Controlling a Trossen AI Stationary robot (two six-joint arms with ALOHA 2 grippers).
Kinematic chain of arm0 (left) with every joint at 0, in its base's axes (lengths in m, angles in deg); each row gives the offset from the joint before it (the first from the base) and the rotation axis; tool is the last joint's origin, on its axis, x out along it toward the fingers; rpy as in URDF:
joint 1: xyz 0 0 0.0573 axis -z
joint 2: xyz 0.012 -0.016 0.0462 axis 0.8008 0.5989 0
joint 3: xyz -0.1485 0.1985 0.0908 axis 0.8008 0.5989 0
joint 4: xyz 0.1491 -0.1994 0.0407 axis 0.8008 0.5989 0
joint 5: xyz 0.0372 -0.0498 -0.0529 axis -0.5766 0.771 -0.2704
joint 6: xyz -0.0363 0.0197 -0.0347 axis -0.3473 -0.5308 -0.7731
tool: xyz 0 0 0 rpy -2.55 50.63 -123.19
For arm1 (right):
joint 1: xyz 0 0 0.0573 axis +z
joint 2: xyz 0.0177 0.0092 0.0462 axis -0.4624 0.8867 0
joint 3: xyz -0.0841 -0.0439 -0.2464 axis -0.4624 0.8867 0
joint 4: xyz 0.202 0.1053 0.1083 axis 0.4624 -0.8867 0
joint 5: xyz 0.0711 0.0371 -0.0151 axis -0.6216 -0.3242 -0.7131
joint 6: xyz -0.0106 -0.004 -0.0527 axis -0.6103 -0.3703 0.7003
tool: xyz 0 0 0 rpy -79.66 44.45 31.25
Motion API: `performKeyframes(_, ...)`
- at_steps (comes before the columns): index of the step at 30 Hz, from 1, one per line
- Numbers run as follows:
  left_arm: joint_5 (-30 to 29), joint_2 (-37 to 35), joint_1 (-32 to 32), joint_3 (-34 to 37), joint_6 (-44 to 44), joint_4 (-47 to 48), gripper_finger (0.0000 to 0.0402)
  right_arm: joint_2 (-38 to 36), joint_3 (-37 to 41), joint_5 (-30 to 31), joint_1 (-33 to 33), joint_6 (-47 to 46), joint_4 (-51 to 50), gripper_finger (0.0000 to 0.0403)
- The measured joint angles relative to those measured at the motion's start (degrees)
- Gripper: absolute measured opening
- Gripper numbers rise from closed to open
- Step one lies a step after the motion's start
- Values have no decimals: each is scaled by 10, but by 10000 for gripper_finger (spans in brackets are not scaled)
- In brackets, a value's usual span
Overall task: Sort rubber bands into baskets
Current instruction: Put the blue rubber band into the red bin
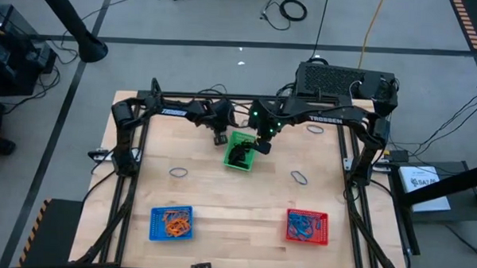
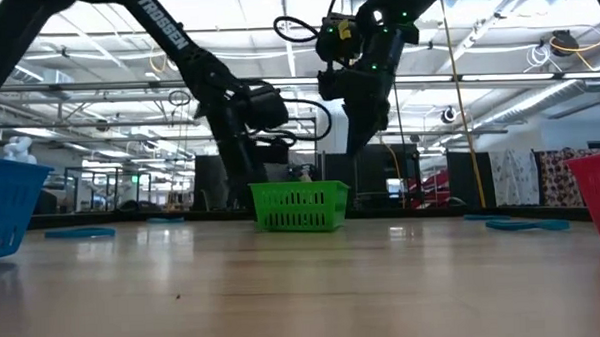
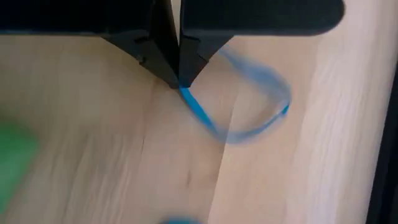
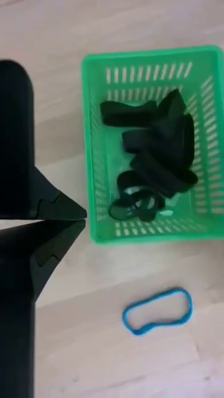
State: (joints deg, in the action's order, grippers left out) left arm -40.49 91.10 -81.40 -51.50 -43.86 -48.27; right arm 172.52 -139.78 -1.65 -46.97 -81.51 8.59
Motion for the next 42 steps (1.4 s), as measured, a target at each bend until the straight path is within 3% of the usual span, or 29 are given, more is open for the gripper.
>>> performKeyframes(4, -20, -52, 11, 1, 0, 30, 3, -29, 41, 1, 6, -8, 23, 0)
performKeyframes(9, -19, -126, 21, 12, -12, 55, 2, -104, 145, 2, 20, -40, 95, 0)
performKeyframes(17, 245, -194, 79, 11, -46, 11, 1, -245, 375, -6, 77, -37, 383, 0)
performKeyframes(20, 293, -195, 123, 10, -52, -16, 1, -275, 437, -36, 101, -9, 488, 0)
performKeyframes(27, 287, -192, 224, 11, -104, -92, 0, -293, 476, -97, 179, 80, 611, 24)
performKeyframes(35, 216, -192, 312, 11, -169, -117, 0, -290, 476, -95, 276, 172, 673, 132)
performKeyframes(42, 178, -187, 375, 11, -194, -159, 0, -279, 475, -92, 299, 186, 746, 201)
